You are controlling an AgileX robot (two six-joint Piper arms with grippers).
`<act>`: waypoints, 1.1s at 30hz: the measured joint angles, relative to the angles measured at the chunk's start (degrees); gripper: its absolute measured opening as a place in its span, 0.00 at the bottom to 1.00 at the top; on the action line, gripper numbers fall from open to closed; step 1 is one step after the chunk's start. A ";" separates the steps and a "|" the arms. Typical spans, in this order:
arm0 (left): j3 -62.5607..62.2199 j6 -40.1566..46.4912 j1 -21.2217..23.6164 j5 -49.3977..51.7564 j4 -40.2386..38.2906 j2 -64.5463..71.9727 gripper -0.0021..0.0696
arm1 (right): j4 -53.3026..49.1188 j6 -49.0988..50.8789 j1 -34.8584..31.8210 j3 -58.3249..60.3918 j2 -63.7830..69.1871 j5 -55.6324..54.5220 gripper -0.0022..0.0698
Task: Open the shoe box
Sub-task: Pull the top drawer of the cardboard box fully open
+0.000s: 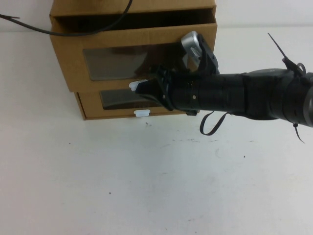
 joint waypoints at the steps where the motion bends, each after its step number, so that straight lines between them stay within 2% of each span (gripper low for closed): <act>1: 0.00 0.00 0.00 0.00 0.00 0.00 0.02 | 0.00 0.00 0.00 0.61 -0.47 0.27 0.04; 18: 0.00 0.00 0.00 0.36 -0.33 0.00 0.02 | -0.10 -2.27 0.12 14.46 -11.39 2.83 0.04; 33: -0.10 -0.82 0.00 0.83 0.02 0.00 0.02 | 0.02 -2.27 4.13 20.69 -17.34 -0.51 0.04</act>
